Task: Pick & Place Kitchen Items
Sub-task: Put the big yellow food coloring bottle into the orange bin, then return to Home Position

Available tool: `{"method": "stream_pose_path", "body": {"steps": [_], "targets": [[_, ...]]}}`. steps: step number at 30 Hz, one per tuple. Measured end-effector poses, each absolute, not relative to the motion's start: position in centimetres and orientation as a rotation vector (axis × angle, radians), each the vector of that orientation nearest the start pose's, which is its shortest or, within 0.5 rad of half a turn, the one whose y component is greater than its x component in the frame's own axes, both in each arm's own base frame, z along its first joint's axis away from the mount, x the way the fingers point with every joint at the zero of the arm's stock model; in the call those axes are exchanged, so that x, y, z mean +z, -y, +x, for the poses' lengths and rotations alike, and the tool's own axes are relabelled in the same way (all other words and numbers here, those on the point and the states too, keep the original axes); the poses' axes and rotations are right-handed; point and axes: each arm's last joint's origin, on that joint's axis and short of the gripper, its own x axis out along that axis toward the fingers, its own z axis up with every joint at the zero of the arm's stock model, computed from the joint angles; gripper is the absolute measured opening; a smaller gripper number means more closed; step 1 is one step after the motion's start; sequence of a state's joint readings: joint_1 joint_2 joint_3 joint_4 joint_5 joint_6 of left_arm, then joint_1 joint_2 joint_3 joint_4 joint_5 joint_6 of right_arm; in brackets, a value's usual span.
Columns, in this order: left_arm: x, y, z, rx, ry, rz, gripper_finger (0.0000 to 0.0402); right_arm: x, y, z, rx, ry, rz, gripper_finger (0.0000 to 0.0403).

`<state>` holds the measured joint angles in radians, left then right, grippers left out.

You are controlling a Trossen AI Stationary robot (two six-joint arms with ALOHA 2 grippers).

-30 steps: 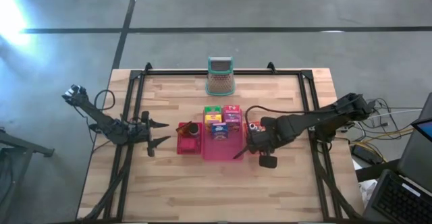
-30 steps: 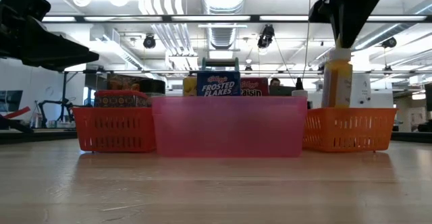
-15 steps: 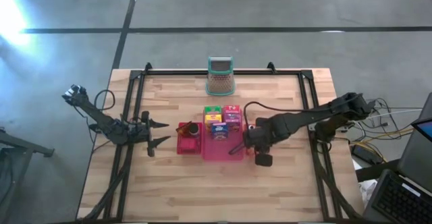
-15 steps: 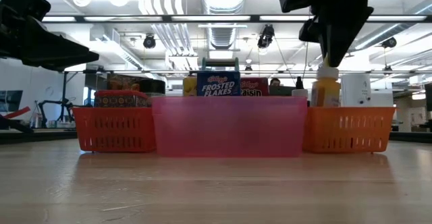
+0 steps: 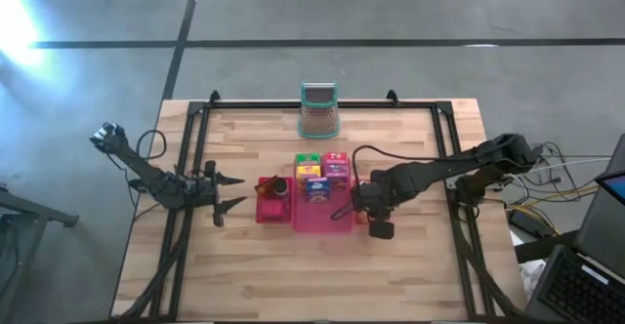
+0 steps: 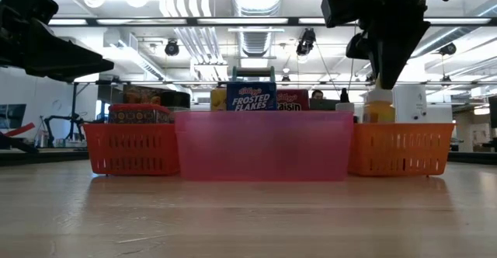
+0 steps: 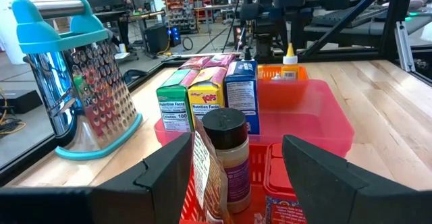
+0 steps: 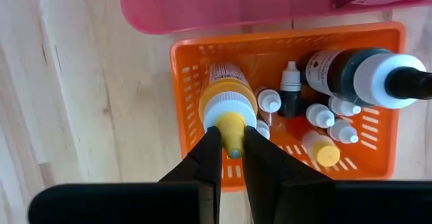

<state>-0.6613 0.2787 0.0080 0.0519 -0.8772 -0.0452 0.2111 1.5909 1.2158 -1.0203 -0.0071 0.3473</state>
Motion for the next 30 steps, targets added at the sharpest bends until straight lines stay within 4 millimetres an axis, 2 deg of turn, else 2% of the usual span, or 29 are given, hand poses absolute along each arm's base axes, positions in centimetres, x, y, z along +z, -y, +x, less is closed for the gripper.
{"method": "stream_pose_path", "body": {"steps": [5, 18, 26, 30], "targets": [[15.0, 4.5, 9.5, 0.218, -0.153, 0.108, 0.0236, 23.7, -6.1, 28.6, -0.066, -1.394, 0.143, 0.0043], [15.0, 4.5, 9.5, 0.218, -0.153, 0.108, 0.0236, 24.4, -6.1, 28.7, -0.081, -1.403, 0.156, 0.0144], [15.0, 4.5, 9.5, 0.218, -0.153, 0.108, 0.0236, 27.2, -6.2, 27.9, -0.109, -1.449, 0.162, 0.0161], [15.0, 4.5, 9.5, 0.219, -0.153, 0.108, 0.0236, 29.5, -6.7, 26.3, -0.066, -1.350, 0.160, 0.0149]]}}
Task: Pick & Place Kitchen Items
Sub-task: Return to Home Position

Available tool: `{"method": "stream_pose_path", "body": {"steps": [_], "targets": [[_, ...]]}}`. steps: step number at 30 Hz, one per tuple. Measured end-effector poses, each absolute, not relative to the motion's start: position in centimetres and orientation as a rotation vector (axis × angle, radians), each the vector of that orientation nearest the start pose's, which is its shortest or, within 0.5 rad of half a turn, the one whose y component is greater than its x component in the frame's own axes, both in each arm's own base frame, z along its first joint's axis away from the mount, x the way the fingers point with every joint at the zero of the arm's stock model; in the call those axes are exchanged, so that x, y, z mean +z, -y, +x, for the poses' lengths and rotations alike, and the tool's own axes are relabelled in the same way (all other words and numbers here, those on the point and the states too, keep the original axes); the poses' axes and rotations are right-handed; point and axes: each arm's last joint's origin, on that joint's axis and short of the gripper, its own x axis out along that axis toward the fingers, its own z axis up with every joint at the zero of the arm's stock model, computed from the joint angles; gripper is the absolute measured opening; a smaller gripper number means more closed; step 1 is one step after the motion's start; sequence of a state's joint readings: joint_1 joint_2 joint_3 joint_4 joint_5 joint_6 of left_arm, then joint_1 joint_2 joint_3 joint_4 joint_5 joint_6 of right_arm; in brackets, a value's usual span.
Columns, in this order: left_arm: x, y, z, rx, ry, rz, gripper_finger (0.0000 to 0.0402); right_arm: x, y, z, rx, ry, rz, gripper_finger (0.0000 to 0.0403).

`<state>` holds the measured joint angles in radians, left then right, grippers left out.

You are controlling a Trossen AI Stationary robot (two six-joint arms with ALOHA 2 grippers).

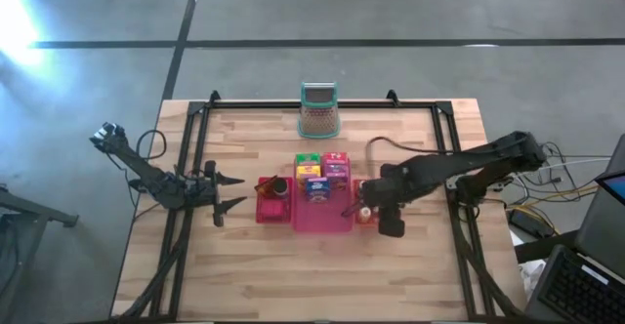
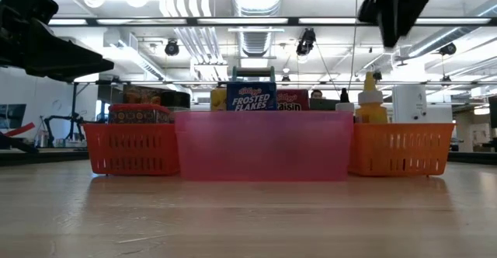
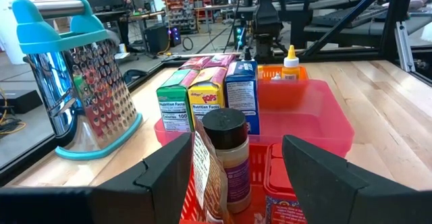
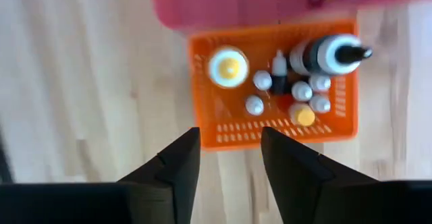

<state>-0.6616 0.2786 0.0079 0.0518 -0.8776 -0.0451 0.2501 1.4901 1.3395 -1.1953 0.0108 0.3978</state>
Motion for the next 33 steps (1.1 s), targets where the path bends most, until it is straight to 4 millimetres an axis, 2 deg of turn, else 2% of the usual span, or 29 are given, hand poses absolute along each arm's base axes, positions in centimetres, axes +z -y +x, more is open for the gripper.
{"method": "stream_pose_path", "body": {"steps": [7, 11, 15, 22, 33], "targets": [[15.0, 4.5, 9.5, 0.219, -0.152, 0.107, 0.0236, 33.9, -6.3, 20.5, -0.025, -0.943, 0.108, 0.0106], [15.0, 4.5, 9.5, 0.218, -0.153, 0.108, 0.0236, 34.7, -5.2, 17.8, 0.047, -0.675, 0.059, 0.0078], [15.0, 4.5, 9.5, 0.219, -0.152, 0.108, 0.0236, 33.5, -4.2, 16.4, 0.083, -0.491, -0.035, 0.0052], [15.0, 4.5, 9.5, 0.218, -0.152, 0.107, 0.0236, 29.5, -2.6, 15.1, 0.049, -0.523, -0.030, 0.0018], [15.0, 4.5, 9.5, 0.219, -0.152, 0.107, 0.0236, 26.8, -0.2, 12.9, 0.014, -0.353, 0.019, 0.0008]]}}
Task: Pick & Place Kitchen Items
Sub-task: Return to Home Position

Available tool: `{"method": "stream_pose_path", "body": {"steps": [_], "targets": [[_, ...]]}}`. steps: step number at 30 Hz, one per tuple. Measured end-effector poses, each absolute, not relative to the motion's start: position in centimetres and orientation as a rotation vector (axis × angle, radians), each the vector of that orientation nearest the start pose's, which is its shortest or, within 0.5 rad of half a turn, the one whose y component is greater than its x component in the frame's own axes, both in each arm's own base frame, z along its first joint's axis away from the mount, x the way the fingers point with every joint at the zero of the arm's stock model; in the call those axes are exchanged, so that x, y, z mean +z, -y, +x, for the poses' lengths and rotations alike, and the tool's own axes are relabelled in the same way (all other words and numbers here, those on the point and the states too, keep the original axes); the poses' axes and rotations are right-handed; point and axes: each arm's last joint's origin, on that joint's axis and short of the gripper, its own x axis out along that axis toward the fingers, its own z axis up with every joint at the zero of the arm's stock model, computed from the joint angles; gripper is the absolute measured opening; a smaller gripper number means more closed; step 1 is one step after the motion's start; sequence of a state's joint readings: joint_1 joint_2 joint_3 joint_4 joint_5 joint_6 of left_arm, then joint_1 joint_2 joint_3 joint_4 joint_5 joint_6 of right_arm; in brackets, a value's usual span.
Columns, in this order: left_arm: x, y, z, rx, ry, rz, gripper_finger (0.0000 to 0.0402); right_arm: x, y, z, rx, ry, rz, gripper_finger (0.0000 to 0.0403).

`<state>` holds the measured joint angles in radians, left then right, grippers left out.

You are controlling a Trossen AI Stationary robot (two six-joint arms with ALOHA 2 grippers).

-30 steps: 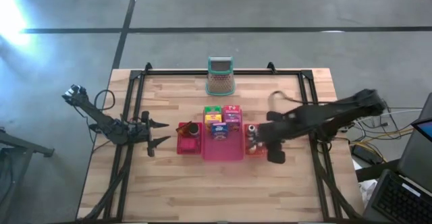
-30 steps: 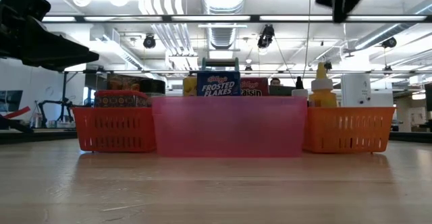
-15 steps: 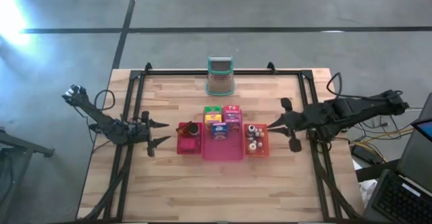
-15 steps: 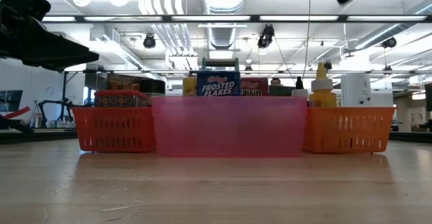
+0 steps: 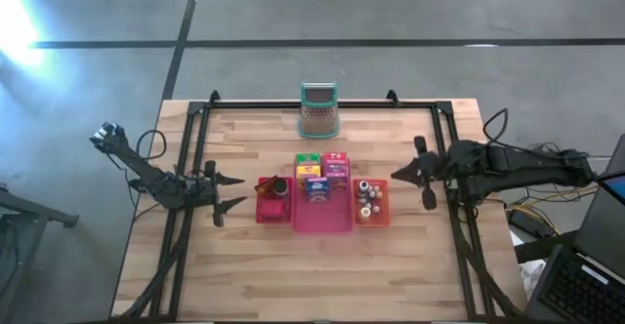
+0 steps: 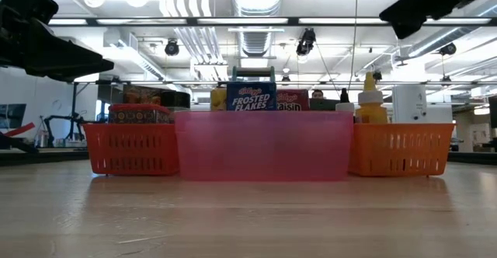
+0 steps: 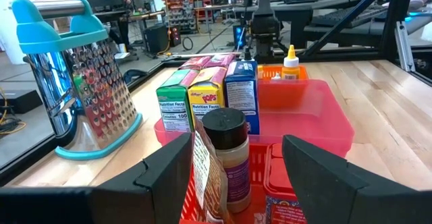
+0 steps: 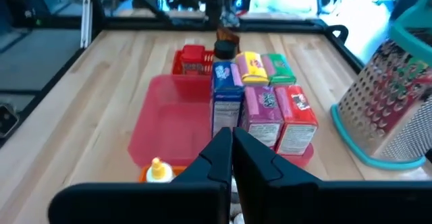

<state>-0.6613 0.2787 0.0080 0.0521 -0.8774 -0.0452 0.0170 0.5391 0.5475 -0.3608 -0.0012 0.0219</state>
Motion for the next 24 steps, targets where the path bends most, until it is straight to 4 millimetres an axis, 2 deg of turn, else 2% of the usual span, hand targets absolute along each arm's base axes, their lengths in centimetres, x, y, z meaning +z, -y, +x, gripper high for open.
{"method": "stream_pose_path", "body": {"steps": [6, 13, 19, 24], "targets": [[15.0, 4.5, 9.5, 0.218, -0.152, 0.108, 0.0236, 25.5, 0.1, 12.0, -0.002, -0.298, -0.008, 0.0008], [15.0, 4.5, 9.5, 0.219, -0.152, 0.108, 0.0236, 24.5, 0.1, 9.9, -0.003, -0.199, -0.020, 0.0008], [15.0, 4.5, 9.5, 0.218, -0.153, 0.108, 0.0236, 24.1, 0.1, 8.7, -0.016, 0.025, -0.027, 0.0008], [15.0, 4.5, 9.5, 0.218, -0.152, 0.108, 0.0236, 22.1, 0.1, 8.6, -0.019, 0.055, -0.087, 0.0008]]}}
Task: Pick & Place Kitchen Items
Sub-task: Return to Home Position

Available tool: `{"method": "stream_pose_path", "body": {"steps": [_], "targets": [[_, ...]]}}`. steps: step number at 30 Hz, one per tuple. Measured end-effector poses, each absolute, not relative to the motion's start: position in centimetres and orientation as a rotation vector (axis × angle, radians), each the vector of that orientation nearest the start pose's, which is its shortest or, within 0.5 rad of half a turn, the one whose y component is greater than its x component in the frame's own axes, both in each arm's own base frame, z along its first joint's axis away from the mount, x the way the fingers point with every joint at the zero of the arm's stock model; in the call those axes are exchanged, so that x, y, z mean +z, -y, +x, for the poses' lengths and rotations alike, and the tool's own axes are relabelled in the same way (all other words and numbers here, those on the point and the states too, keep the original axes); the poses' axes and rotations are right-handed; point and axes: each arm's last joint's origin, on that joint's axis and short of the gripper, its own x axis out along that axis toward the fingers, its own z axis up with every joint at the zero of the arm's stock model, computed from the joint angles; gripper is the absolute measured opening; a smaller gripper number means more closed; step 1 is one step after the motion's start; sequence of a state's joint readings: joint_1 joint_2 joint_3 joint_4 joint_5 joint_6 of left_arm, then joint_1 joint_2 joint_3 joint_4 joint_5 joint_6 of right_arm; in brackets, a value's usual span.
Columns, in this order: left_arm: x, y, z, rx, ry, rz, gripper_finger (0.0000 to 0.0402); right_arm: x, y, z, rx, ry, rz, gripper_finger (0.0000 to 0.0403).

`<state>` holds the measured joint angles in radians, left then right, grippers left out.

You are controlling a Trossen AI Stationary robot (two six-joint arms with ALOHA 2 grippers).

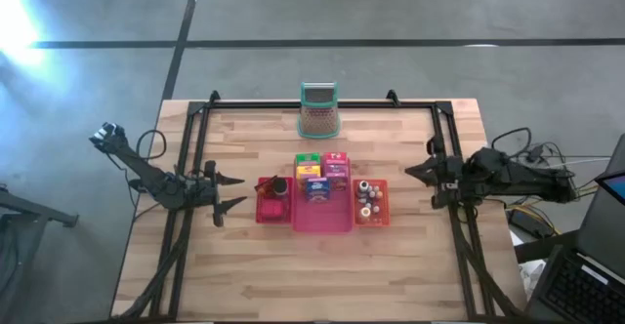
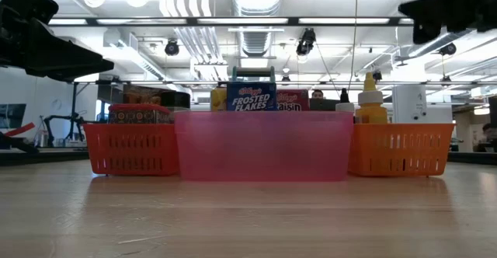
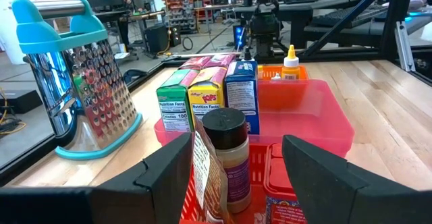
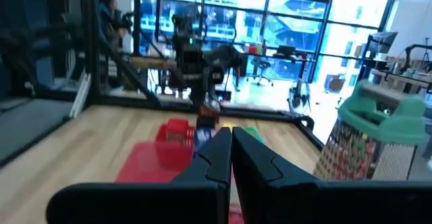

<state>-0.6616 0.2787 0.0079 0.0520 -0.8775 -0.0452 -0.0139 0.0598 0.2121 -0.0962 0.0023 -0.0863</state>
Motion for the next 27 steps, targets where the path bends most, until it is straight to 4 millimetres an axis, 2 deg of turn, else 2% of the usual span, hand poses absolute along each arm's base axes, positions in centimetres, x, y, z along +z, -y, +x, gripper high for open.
{"method": "stream_pose_path", "body": {"steps": [5, 13, 27], "targets": [[15.0, 4.5, 9.5, 0.219, -0.152, 0.108, 0.0236, 20.2, 0.1, 8.8, -0.022, 0.028, -0.082, 0.0008], [15.0, 4.5, 9.5, 0.218, -0.153, 0.108, 0.0236, 18.9, 0.8, 8.9, -0.252, -0.010, -0.077, 0.0008], [15.0, 4.5, 9.5, 0.218, -0.152, 0.107, 0.0236, 17.8, 0.8, 9.4, -0.250, -0.069, -0.066, 0.0008]]}}
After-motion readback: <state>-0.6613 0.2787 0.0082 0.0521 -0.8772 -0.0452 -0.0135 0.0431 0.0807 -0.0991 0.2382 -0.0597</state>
